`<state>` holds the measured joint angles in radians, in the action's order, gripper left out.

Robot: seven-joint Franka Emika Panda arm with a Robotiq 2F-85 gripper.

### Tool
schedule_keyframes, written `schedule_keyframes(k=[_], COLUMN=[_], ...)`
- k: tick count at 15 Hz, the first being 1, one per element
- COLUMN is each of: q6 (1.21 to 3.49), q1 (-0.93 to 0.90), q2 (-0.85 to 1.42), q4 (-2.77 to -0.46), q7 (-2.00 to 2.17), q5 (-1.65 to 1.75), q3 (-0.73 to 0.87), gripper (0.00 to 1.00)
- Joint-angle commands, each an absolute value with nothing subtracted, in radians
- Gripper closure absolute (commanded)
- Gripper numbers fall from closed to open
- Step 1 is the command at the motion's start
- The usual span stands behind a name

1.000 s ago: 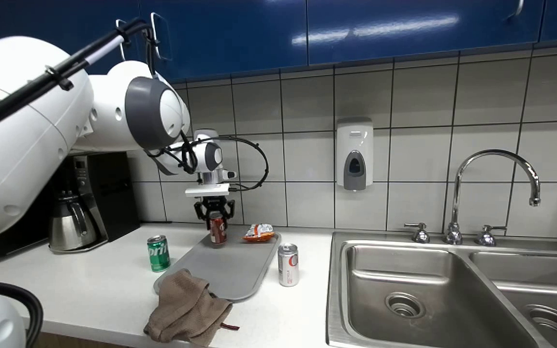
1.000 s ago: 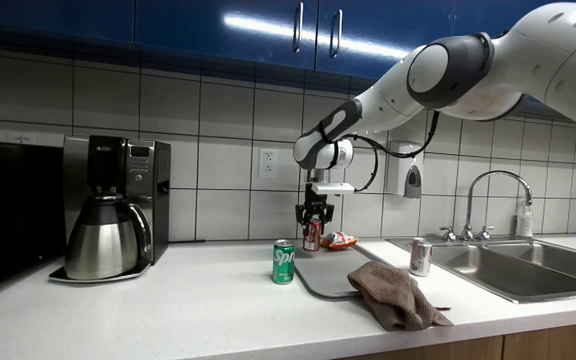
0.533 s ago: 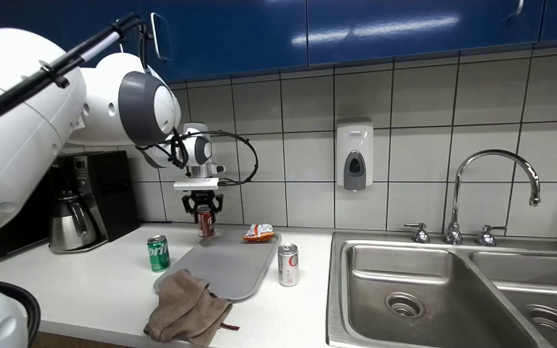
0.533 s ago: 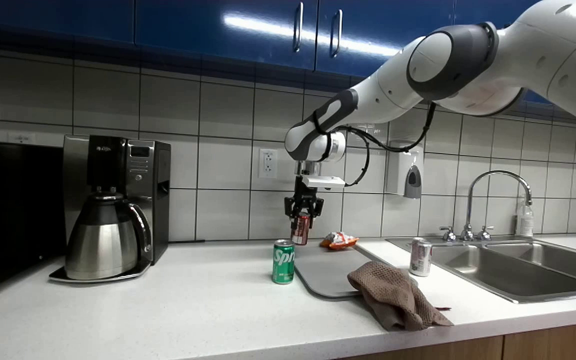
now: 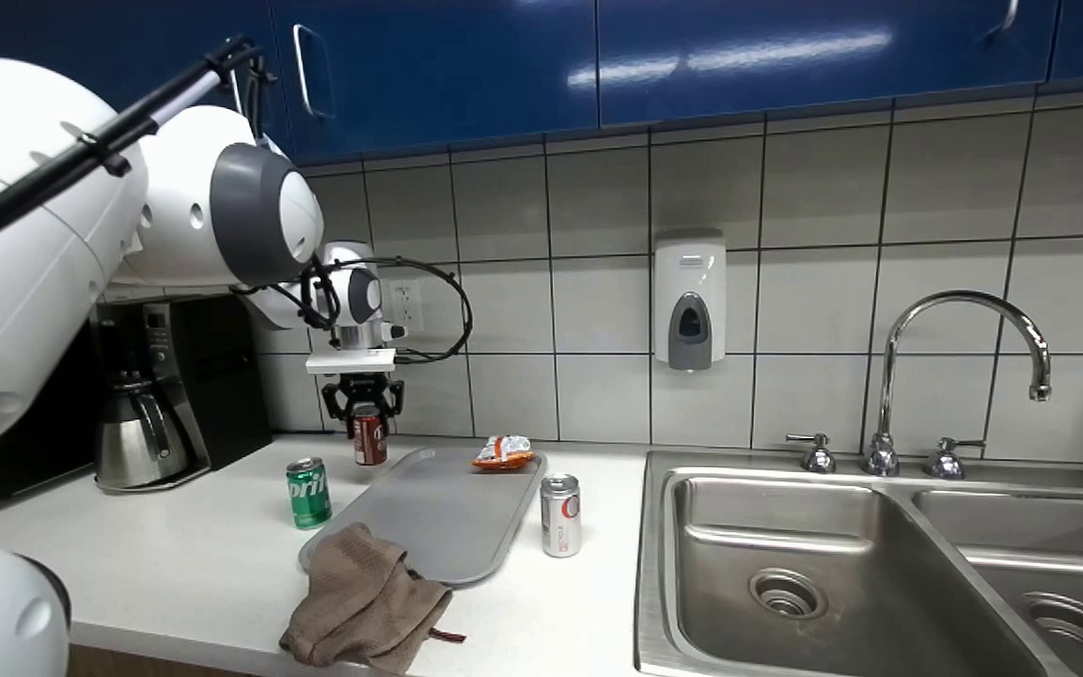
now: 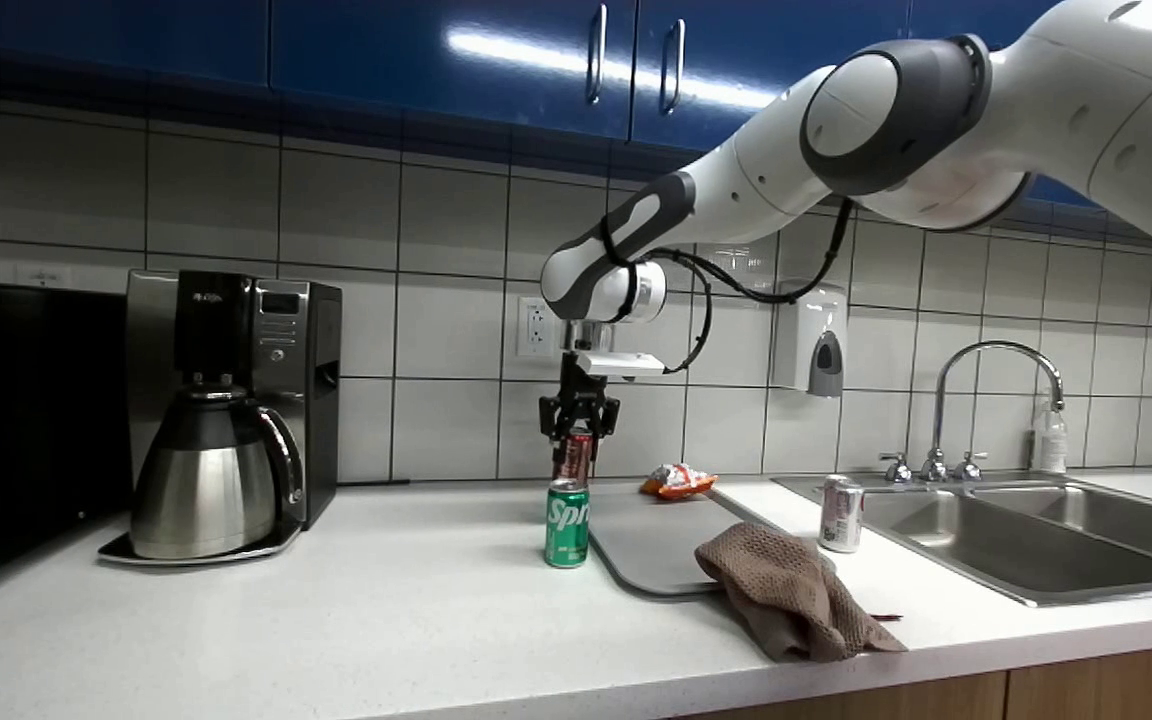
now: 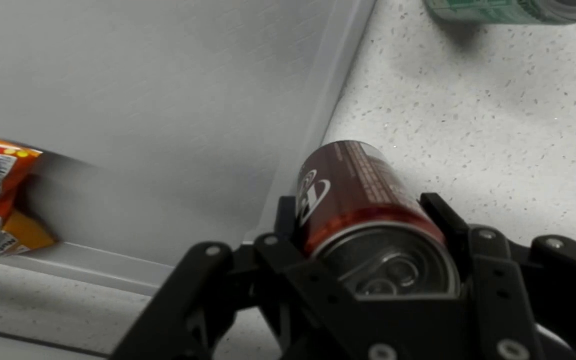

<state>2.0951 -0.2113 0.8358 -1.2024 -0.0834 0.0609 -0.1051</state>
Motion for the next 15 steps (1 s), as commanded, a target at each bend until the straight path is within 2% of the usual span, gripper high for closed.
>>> schedule_keyframes(k=[1,15], q6=[2.074,2.085], q1=[-0.232,-0.254], q2=[0.841,0.883], q4=[-1.19,-1.186], q7=[-0.078,-0.079], q5=[0.073,0.077], q3=[-0.105,-0.105], gripper=[0.62,0.62])
